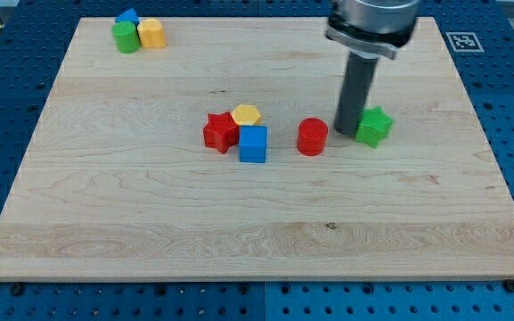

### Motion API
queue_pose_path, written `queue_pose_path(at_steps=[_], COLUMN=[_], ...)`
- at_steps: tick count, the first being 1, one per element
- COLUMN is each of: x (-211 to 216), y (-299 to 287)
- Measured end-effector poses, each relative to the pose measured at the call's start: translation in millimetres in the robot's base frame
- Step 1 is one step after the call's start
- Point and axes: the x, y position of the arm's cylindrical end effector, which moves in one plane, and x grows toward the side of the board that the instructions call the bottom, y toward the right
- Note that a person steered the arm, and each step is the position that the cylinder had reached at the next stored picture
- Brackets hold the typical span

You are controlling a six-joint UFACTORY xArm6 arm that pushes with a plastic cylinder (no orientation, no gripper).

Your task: Push the red circle to the center

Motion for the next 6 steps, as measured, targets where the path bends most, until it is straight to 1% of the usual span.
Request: queue_pose_path(at_steps=[1,2,3,4,5,6], x=[14.6,39.3,52.0,44.8,25.3,22.6], y=[23.0,14.9,-8.8,-20.2,-42.6,-85.2])
